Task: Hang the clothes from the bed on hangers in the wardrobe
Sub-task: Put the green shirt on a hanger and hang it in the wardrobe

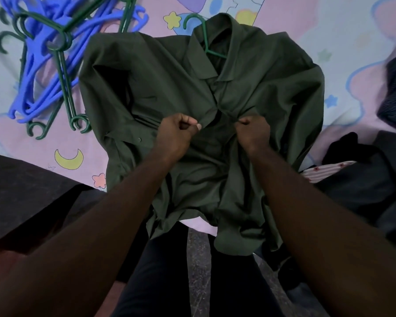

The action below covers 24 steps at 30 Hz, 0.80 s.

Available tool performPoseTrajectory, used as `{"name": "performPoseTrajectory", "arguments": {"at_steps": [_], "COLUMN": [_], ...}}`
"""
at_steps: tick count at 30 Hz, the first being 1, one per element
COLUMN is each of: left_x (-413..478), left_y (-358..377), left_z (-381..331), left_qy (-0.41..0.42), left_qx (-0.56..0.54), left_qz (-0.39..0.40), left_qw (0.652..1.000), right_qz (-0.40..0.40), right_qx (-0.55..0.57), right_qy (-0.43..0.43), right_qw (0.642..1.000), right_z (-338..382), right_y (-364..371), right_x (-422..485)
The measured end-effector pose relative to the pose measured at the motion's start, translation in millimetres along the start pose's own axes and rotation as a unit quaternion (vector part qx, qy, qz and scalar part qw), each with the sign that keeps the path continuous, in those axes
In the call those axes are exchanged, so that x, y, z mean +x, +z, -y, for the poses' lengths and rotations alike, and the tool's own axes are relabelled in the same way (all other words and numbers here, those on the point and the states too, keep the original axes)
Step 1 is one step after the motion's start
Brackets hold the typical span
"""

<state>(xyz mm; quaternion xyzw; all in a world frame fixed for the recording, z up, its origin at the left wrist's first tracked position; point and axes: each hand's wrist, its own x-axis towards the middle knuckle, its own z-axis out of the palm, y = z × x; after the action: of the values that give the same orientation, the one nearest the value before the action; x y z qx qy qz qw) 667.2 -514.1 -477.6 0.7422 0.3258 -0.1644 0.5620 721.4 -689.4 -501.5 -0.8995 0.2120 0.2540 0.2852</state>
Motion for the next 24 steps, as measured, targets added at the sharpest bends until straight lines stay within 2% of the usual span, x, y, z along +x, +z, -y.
{"name": "performPoseTrajectory", "arguments": {"at_steps": [3, 6, 8, 10, 11, 14, 16, 19, 24], "left_x": [-1.8, -10.7, -20.8, -28.2, -30.1, -33.6, -37.1, -41.2, -49.1], "left_y": [-6.4, -11.2, -11.9, -9.6, -6.9, 3.7, 6.9, 5.0, 5.0], "left_z": [-3.3, -12.8, -25.2, -33.6, -33.2, -14.9, -1.5, 7.8, 9.6], "left_qy": [-0.001, 0.022, 0.056, 0.073, 0.067, 0.001, -0.021, -0.011, -0.004], "left_qx": [0.004, -0.025, -0.104, -0.178, -0.19, -0.142, -0.098, -0.08, -0.091], "left_qz": [-0.006, -0.039, -0.076, -0.087, -0.08, -0.043, -0.026, -0.03, -0.022], "left_qw": [1.0, 0.999, 0.99, 0.977, 0.976, 0.989, 0.995, 0.996, 0.996], "right_qz": [0.034, 0.105, 0.147, 0.169, 0.168, 0.13, 0.088, 0.076, 0.19], "right_qx": [0.134, 0.308, 0.397, 0.47, 0.472, 0.303, 0.229, 0.235, 0.371], "right_qy": [0.07, 0.13, 0.099, 0.024, -0.004, -0.02, 0.003, 0.038, 0.045], "right_qw": [0.988, 0.937, 0.9, 0.866, 0.865, 0.944, 0.97, 0.968, 0.908], "right_z": [7.1, 26.1, 37.1, 44.2, 44.8, 25.7, 5.5, -8.7, 3.1], "right_y": [-4.7, -23.3, -40.3, -48.7, -46.7, -19.0, -3.6, 0.3, -10.1], "right_x": [6.4, -4.5, -18.3, -36.0, -46.3, -62.3, -61.3, -61.2, -85.2]}}
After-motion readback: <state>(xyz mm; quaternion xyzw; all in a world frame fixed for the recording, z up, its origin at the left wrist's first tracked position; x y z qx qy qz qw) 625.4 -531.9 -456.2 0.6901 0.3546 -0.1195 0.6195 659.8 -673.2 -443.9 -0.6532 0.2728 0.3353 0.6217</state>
